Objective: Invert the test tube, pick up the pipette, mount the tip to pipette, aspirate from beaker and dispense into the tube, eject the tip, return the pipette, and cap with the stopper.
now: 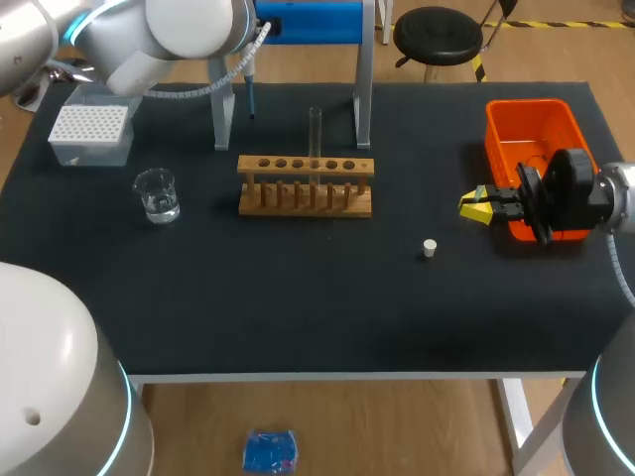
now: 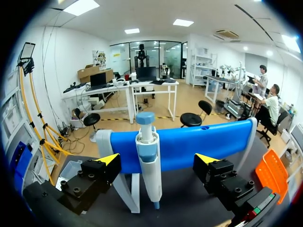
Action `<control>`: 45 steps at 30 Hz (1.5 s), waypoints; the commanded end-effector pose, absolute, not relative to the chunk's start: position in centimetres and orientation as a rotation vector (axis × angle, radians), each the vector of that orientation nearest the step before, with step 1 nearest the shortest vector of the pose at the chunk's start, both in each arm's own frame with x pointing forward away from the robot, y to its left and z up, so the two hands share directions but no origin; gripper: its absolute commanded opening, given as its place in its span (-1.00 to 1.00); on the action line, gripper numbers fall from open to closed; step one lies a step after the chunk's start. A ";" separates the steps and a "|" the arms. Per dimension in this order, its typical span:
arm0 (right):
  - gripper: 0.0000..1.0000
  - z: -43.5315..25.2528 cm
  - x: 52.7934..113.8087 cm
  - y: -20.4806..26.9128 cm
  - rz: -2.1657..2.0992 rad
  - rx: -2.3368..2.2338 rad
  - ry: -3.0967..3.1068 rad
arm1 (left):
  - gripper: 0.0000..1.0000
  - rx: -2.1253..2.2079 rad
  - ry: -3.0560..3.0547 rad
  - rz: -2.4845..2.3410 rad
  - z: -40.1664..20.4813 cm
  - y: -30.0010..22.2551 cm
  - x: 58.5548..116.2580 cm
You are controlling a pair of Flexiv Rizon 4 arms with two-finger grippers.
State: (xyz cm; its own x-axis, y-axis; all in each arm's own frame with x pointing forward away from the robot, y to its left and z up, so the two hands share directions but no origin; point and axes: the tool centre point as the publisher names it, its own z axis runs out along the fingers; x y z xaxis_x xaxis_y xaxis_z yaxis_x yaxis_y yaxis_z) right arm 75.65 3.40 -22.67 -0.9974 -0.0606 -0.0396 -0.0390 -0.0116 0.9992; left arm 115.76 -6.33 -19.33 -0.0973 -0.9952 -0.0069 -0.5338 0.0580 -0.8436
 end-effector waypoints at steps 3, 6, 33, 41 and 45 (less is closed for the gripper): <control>-1.00 -22.7 75.6 3.5 -2.221 0.109 -2.201 | 1.00 -1.545 1.705 -0.928 -19.9 -6.5 116.5; -1.00 -22.7 75.6 3.5 -2.221 0.109 -2.201 | 1.00 -1.543 1.702 -0.931 -20.0 -6.5 116.7; -1.00 -22.7 75.6 3.5 -2.221 0.109 -2.201 | 0.96 -1.524 1.681 -0.947 -20.2 -6.2 117.4; -1.00 -22.7 75.6 3.5 -2.221 0.109 -2.201 | -1.00 -1.535 1.675 -0.940 -20.3 -6.1 117.3; -1.00 -22.7 75.6 3.5 -2.221 0.109 -2.201 | -1.00 -1.539 1.672 -0.934 -20.4 -6.1 117.3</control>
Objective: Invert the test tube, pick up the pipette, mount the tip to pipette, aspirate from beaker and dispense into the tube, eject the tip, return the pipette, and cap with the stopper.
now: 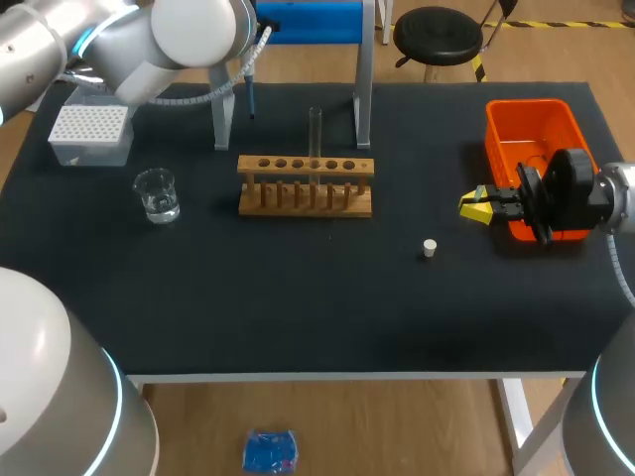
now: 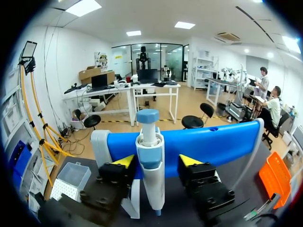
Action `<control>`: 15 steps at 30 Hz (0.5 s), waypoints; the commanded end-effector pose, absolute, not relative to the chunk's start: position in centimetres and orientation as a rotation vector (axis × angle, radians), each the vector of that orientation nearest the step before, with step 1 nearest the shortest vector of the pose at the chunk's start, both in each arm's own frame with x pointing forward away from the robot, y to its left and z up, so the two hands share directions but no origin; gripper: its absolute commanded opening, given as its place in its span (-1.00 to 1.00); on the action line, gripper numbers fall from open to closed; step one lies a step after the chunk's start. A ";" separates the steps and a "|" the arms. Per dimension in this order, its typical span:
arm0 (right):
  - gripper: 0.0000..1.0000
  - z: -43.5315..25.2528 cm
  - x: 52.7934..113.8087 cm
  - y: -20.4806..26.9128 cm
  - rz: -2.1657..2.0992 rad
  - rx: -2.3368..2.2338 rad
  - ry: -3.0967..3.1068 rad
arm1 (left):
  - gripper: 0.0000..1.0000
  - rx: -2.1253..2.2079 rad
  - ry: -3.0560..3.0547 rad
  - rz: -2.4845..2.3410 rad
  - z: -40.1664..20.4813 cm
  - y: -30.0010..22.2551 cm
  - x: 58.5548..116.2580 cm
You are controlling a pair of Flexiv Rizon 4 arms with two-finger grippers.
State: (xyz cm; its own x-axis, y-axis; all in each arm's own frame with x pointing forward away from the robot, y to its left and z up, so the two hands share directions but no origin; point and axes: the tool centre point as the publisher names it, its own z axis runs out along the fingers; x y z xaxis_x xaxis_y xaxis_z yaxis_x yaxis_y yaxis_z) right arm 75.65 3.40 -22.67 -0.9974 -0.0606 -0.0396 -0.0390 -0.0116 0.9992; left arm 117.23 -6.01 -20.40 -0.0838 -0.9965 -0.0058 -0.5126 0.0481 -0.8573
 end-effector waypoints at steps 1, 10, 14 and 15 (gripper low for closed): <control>-1.00 -22.7 75.6 3.5 -2.221 0.109 -2.201 | -1.00 -1.539 1.672 -0.932 -20.4 -6.1 117.3; -1.00 -22.7 75.6 3.5 -2.221 0.109 -2.201 | -1.00 -1.539 1.672 -0.924 -20.4 -6.0 117.3; -1.00 -22.7 75.6 3.5 -2.221 0.109 -2.201 | -1.00 -1.541 1.670 -0.920 -20.3 -5.9 117.4; -1.00 -22.7 75.6 3.5 -2.221 0.109 -2.201 | -1.00 -1.542 1.670 -0.919 -20.1 -5.9 117.4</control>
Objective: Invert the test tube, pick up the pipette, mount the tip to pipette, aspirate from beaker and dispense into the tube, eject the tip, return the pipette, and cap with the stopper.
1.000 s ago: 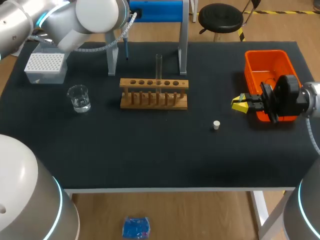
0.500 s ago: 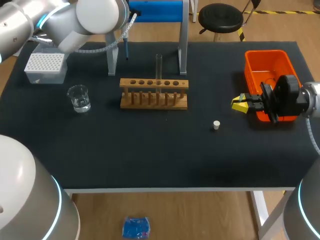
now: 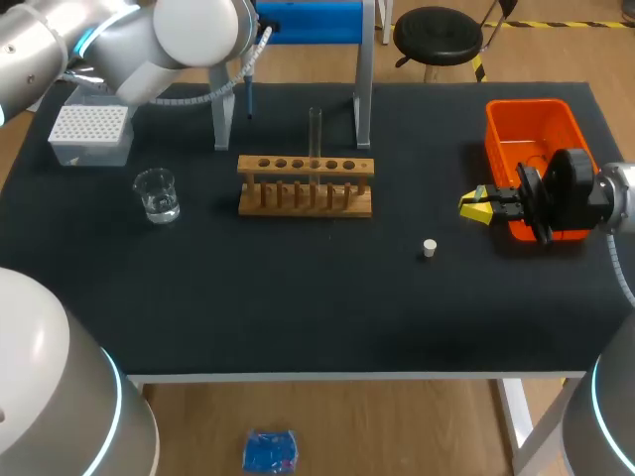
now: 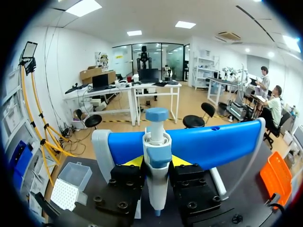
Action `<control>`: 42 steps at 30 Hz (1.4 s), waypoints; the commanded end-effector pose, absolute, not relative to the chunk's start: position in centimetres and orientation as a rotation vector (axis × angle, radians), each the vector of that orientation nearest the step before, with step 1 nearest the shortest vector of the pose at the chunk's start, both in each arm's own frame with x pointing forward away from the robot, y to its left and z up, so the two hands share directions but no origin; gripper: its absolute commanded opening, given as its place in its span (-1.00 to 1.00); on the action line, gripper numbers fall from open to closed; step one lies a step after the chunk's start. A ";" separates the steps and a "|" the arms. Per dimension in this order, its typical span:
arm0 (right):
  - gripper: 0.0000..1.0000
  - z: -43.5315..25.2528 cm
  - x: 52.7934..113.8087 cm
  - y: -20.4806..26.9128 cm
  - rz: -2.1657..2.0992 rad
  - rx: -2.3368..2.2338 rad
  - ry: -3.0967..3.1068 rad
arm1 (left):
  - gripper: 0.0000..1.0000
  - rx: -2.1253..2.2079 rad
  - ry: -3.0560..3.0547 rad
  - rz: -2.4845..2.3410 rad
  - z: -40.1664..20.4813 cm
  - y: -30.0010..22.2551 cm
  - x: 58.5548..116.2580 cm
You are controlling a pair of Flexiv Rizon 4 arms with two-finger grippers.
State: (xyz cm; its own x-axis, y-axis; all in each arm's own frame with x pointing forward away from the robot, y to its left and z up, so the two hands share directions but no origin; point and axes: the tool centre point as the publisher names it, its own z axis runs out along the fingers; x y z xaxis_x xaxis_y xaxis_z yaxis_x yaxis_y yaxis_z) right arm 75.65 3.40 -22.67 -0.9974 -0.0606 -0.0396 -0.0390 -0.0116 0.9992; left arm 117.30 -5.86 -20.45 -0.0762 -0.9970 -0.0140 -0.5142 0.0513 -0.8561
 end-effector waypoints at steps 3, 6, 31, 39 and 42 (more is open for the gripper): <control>-1.00 -22.7 75.6 3.5 -2.221 0.109 -2.201 | -1.00 -1.538 1.662 -0.918 -19.5 -5.7 117.4; -1.00 -22.7 75.6 3.5 -2.221 0.109 -2.201 | -1.00 -1.525 1.646 -0.916 -18.6 -5.5 117.7; -1.00 -22.7 75.6 3.5 -2.221 0.109 -2.201 | -1.00 -1.340 1.814 -0.999 -12.6 -4.0 115.0; -1.00 -22.7 75.6 3.5 -2.221 0.109 -2.201 | -1.00 -1.086 2.088 -1.263 -9.4 -2.9 110.9; -1.00 -22.7 75.6 3.5 -2.221 0.109 -2.201 | -1.00 -0.998 2.196 -1.358 -8.4 -2.5 109.5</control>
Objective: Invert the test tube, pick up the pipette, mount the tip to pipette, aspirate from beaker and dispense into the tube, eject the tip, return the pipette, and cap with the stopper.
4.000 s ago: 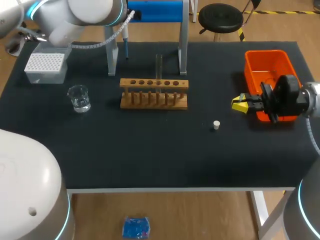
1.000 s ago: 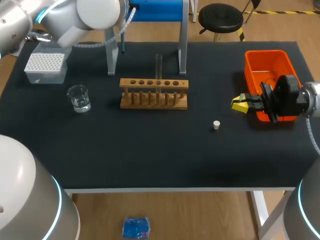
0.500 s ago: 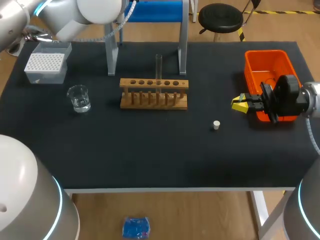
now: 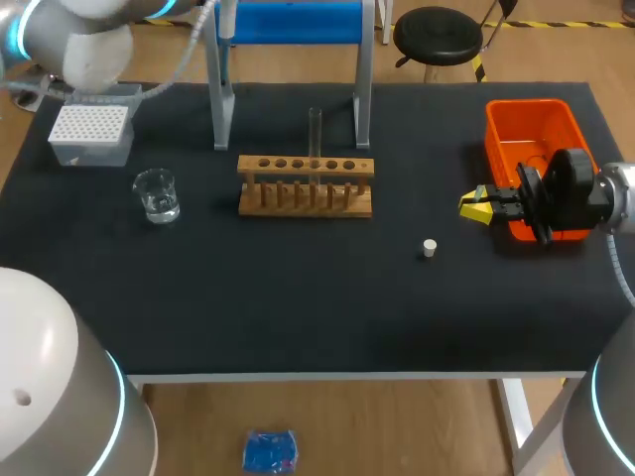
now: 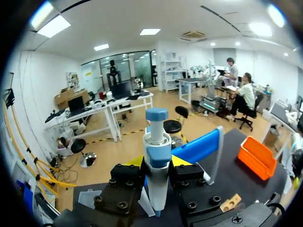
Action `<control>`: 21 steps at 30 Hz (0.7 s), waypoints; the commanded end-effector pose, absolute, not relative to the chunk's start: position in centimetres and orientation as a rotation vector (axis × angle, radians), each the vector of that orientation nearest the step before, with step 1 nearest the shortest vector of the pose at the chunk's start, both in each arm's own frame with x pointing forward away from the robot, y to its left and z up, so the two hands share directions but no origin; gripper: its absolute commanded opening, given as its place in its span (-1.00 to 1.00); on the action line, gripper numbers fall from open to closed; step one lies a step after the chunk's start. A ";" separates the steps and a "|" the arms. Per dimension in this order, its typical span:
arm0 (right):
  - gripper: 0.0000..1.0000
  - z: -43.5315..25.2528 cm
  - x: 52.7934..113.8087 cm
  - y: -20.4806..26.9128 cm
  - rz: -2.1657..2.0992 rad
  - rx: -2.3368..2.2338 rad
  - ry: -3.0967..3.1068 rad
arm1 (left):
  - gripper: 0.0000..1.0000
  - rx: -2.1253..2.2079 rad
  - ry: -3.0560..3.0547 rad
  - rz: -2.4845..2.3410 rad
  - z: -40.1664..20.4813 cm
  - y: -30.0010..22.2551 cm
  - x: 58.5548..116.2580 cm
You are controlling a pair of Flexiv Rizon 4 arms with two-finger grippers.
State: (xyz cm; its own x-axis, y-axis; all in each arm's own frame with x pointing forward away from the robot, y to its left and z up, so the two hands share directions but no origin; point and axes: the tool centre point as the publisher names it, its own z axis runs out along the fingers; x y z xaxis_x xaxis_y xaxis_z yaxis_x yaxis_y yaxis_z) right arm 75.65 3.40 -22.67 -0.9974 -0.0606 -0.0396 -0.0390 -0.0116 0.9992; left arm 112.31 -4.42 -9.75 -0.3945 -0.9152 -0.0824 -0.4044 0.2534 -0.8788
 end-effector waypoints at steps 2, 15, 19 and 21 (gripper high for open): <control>-1.00 -22.7 75.6 3.5 -2.221 0.109 -2.201 | -1.00 -0.932 2.278 -1.413 -7.8 -2.4 108.6; -1.00 -22.7 75.6 3.5 -2.221 0.109 -2.201 | -1.00 -0.568 2.534 -1.453 -6.2 -1.8 104.9; -1.00 -22.7 75.6 3.5 -2.221 0.109 -2.201 | -1.00 -0.568 2.534 -1.453 -6.2 -1.8 104.9; -1.00 -22.7 75.6 3.5 -2.221 0.109 -2.201 | -1.00 -0.568 2.534 -1.453 -6.2 -1.8 104.9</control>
